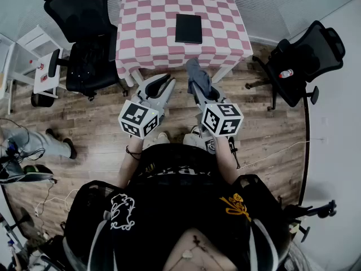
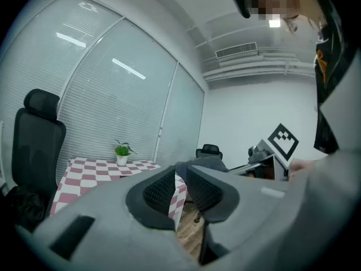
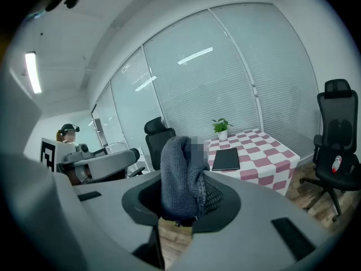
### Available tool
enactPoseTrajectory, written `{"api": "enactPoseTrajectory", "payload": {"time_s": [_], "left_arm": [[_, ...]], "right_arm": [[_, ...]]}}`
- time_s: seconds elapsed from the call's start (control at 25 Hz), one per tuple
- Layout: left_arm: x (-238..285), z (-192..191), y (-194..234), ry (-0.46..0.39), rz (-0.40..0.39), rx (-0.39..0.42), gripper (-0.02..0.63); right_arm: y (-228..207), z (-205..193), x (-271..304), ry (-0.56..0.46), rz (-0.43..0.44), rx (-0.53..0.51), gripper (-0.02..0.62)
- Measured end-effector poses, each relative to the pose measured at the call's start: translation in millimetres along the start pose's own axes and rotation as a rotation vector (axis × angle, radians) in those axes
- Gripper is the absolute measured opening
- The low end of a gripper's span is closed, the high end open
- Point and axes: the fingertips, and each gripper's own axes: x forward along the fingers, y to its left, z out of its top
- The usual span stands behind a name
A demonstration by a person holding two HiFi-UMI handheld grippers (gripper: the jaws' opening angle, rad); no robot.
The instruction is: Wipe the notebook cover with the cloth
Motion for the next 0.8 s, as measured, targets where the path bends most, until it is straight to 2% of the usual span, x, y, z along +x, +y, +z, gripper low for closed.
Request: {"api": "enactPoseTrajectory", "payload": {"time_s": [0.28, 0.8], "left_arm": [[-1, 1, -3, -0.003, -0.013, 0.005, 0.072], [-13, 1, 1, -0.004, -0.026, 0.014, 0.072]], "right_arm": [[-1, 0, 0, 0.002, -0.014, -0.021, 0.091], [4, 0, -3, -0.031, -0.027, 0.001, 0.091]]}}
